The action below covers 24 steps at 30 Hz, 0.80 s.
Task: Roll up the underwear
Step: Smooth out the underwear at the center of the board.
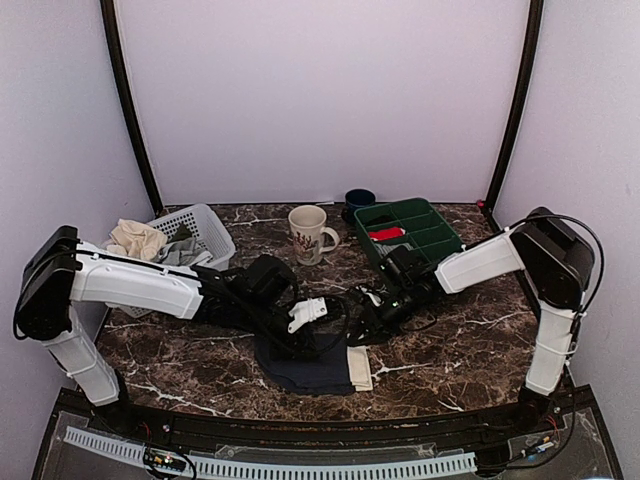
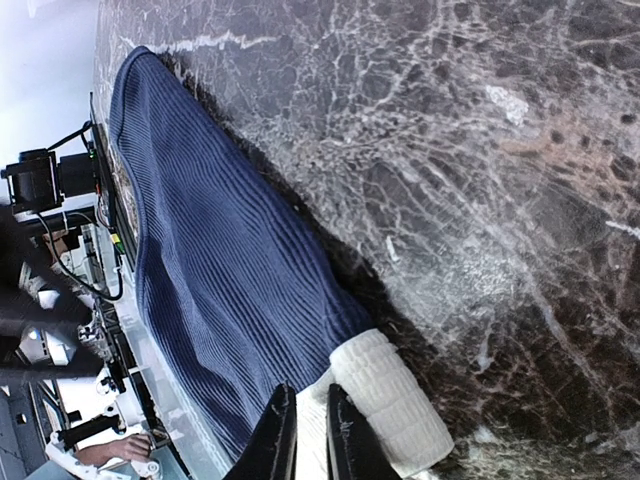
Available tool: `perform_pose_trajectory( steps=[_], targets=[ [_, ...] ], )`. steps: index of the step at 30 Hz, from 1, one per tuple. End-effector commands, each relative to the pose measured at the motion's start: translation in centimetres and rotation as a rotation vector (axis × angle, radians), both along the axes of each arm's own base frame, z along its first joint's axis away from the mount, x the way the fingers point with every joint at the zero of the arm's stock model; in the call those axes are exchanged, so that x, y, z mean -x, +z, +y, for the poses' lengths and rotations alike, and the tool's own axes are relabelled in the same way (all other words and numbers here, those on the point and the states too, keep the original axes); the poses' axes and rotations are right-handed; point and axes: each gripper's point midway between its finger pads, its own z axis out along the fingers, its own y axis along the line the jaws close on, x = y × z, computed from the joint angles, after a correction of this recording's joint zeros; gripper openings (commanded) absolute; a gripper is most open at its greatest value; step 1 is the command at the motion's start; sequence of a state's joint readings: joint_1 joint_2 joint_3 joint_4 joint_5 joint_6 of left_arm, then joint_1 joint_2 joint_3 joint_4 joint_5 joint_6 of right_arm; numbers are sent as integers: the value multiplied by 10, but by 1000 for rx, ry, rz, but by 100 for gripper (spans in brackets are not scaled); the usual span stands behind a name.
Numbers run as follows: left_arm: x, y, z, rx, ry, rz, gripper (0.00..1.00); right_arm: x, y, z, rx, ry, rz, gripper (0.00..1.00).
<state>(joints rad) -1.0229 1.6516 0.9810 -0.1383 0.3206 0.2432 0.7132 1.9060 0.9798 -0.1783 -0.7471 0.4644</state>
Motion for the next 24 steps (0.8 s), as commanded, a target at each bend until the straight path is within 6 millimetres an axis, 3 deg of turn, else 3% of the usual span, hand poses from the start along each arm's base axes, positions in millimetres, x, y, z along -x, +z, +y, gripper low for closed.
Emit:
perform_pose_trajectory(
  steps=[1, 6, 11, 15, 19, 24],
  targets=[
    [-1, -42, 23, -125, 102, 94, 31, 7, -44, -34, 199, -58, 15, 14],
    [-9, -75, 43, -246, 147, 110, 27, 5, -48, -35, 209, -73, 17, 14],
    [-37, -85, 69, -312, 229, 76, 23, -8, -37, -26, 191, -81, -10, 15],
    [-34, -59, 59, -235, 156, 62, 27, -22, -7, -17, 129, -86, -68, 22],
    [-22, -15, 49, -94, 102, 51, 30, -29, 39, -7, 50, -71, -135, 29],
    [-1, 9, 47, -34, 34, -2, 30, -15, 67, -12, 12, -60, -123, 32]
  ],
)
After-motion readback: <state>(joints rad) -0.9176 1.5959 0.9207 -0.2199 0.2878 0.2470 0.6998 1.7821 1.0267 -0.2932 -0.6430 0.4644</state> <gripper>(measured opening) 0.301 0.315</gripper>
